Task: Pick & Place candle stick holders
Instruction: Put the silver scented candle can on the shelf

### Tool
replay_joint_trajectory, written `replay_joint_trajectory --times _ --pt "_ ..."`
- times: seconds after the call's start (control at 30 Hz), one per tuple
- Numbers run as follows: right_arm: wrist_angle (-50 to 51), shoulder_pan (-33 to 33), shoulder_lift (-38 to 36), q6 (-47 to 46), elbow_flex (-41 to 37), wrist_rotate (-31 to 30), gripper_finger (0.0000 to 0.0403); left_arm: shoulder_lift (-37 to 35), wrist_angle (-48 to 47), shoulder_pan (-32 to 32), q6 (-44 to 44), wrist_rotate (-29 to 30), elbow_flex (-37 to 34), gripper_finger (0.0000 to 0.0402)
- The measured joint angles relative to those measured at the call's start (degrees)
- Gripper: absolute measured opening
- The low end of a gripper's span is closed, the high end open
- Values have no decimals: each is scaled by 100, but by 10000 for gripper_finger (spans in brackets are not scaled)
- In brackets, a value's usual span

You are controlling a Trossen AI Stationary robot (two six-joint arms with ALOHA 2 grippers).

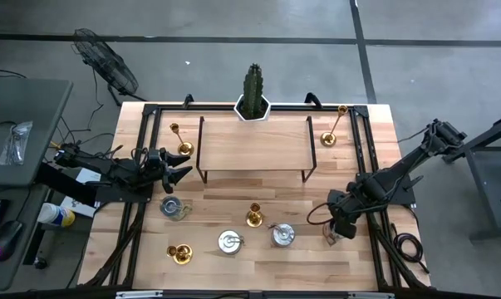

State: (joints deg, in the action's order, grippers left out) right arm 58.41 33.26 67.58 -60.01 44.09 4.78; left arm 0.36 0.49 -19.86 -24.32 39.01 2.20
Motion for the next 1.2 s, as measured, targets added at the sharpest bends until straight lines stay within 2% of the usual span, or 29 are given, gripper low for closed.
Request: replay_joint_trajectory --times 0.7,1.2 --pt "21 -9 -2 -734 421 -36 3 0 2 -2 0 2 2 245" --pt "478 -608 -15 -685 1196 143 3 2 1 -1 1 0 2 245"
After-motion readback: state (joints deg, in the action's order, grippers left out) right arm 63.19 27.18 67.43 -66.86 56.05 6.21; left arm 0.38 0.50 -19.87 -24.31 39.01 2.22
